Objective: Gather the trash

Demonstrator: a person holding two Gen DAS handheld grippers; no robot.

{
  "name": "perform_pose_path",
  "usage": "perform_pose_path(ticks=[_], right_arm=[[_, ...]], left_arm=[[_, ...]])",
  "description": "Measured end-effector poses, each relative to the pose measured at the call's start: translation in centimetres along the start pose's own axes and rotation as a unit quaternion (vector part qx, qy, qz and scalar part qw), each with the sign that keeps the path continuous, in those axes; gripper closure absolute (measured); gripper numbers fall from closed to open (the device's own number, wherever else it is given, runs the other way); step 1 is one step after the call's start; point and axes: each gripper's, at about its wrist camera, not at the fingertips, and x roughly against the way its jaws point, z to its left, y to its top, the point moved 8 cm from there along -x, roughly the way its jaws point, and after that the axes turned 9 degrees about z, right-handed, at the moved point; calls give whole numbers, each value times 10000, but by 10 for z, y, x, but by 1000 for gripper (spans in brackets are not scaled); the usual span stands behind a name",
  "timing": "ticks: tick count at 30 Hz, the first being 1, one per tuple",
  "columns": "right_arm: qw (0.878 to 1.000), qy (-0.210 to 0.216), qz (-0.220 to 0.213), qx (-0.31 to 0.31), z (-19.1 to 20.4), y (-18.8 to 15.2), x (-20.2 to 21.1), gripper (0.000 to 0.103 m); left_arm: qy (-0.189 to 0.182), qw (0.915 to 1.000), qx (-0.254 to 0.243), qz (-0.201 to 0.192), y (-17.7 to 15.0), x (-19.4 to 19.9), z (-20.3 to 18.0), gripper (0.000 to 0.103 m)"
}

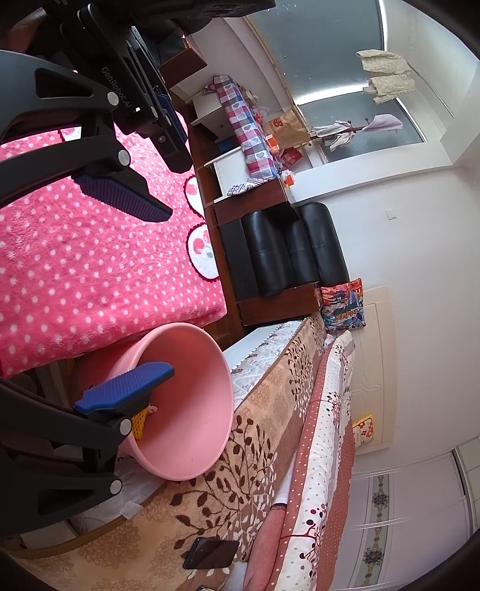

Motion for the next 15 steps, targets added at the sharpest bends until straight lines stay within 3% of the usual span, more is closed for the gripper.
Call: perform_pose_path(ticks=[15], right_arm=[[10000,2,-14,65,3,-3,7,26]], left_arm=[[-7,10000,-33,-57,2,6,-3,61]])
